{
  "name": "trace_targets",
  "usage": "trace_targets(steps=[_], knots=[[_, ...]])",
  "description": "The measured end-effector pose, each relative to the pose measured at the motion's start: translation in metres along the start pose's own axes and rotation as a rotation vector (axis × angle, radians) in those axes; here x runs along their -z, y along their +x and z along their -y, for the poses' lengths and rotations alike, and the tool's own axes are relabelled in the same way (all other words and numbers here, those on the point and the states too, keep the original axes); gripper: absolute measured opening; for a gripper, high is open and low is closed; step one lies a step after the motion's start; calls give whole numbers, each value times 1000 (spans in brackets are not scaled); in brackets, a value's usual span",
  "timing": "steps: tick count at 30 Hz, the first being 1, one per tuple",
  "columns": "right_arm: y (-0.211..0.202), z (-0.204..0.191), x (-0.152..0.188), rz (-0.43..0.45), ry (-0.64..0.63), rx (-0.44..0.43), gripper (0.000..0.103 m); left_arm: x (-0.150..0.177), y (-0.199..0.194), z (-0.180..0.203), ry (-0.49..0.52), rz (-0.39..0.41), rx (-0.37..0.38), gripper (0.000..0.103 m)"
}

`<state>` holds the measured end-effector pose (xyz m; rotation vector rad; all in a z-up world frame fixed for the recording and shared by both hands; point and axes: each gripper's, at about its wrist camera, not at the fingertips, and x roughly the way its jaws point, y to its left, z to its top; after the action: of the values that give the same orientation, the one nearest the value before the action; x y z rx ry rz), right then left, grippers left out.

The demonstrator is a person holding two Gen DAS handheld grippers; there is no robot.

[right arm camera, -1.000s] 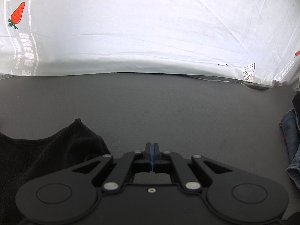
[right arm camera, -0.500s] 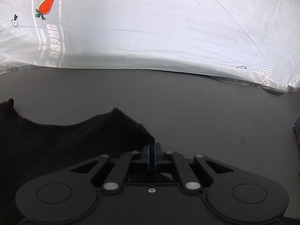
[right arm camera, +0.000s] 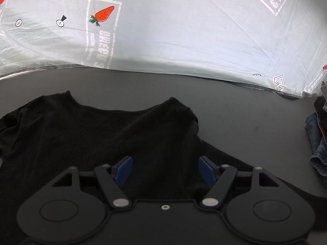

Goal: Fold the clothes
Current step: 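Grasp the sweater hem with the left gripper and lift it, then lay the black sweater flat on the table and open both grippers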

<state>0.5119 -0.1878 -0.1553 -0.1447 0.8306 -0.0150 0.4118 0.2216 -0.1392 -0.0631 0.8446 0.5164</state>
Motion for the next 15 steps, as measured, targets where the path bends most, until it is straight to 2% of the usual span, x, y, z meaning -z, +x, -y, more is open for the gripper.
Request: trace_targets(steps=[2, 6, 11, 15], knots=[[-20, -24, 22, -39, -33, -35, 74, 16, -6, -28, -13, -20, -34, 44], [-50, -69, 61, -94, -82, -63, 74, 35, -13, -53, 128, -1, -72, 50], [-75, -107, 101, -116, -102, -38, 76, 45, 2, -73, 259, 13, -27, 60], [-82, -126, 110, -87, -87, 16, 77, 56, 17, -71, 422, 9, 11, 61]])
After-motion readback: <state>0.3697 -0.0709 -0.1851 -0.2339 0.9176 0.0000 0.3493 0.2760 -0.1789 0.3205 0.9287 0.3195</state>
